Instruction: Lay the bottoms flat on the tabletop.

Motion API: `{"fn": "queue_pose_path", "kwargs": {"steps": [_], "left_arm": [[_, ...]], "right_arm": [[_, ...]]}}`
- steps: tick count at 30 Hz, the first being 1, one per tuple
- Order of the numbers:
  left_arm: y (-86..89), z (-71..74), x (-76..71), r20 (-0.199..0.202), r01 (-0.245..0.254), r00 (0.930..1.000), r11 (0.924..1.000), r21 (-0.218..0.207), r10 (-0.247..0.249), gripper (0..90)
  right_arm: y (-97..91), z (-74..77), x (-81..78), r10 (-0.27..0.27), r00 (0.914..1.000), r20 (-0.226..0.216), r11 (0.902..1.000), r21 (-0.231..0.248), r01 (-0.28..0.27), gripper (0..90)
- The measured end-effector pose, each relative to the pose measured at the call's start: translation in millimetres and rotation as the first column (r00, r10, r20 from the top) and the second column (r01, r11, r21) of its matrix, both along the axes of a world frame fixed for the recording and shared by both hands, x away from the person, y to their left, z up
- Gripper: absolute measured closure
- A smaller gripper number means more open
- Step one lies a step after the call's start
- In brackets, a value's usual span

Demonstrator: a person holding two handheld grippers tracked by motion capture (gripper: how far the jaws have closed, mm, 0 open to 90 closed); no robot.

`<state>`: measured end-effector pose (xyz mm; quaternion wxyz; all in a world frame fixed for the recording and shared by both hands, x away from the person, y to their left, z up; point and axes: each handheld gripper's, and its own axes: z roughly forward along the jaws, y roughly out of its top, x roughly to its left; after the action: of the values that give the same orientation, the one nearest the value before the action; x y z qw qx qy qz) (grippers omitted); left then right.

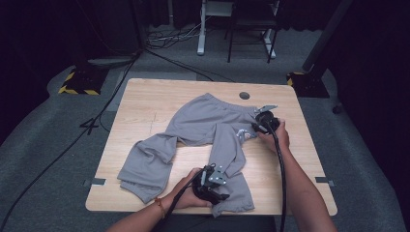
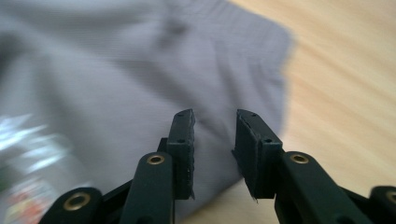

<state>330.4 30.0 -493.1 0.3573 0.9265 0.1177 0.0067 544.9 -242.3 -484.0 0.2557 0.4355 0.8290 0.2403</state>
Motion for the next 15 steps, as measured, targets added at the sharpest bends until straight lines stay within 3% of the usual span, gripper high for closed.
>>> {"fn": "queue_pose_path", "kwargs": {"steps": [3, 7, 10, 11, 13, 14, 15], "left_arm": [[13.2, 1.7, 0.4, -0.01, 0.003, 0.9999, 0.9999, 0.015, -0.003, 43.6], [33.6, 4.2, 0.7, -0.035, 0.026, 0.9991, 0.9991, 0.033, -0.025, 43.2], [47.5, 6.5, 3.1, -0.041, -0.007, 0.9991, 0.9982, 0.06, 0.01, 41.2], [51.7, 7.0, 4.3, -0.037, -0.028, 0.9989, 0.9974, 0.067, 0.03, 39.1], [60.0, 9.0, 7.3, -0.038, -0.068, 0.9967, 0.9951, 0.072, 0.071, 38.7], [62.7, 10.1, 8.4, -0.038, -0.091, 0.9949, 0.9942, 0.057, 0.093, 37.7], [63.7, 11.9, 9.2, -0.039, -0.106, 0.9934, 0.9935, 0.04, 0.108, 37.5]], "right_arm": [[-14.2, -0.1, 9.0, -0.051, 0.9987, 0.007, 0.9986, -0.01, 0.051, 67.5], [-28.3, -0.3, 15.6, -0.119, 0.9923, 0.035, 0.991, -0.058, 0.121, 62.1], [-34.9, 2.2, 17.6, -0.157, 0.9874, 0.021, 0.984, -0.083, 0.158, 54.1], [-35.9, 4.1, 16.2, -0.159, 0.9866, 0.036, 0.9815, -0.102, 0.162, 52.1], [-35.9, 8.9, 8.7, -0.12, 0.9916, 0.048, 0.9915, -0.045, 0.122, 51.9], [-33.2, 13.3, 0.3, -0.06, 0.9973, 0.044, 0.9981, 0.014, 0.059, 50.8], [-29.3, 17.3, -8.2, -0.009, 0.9986, 0.052, 0.9987, 0.05, 0.006, 50.8]]}}
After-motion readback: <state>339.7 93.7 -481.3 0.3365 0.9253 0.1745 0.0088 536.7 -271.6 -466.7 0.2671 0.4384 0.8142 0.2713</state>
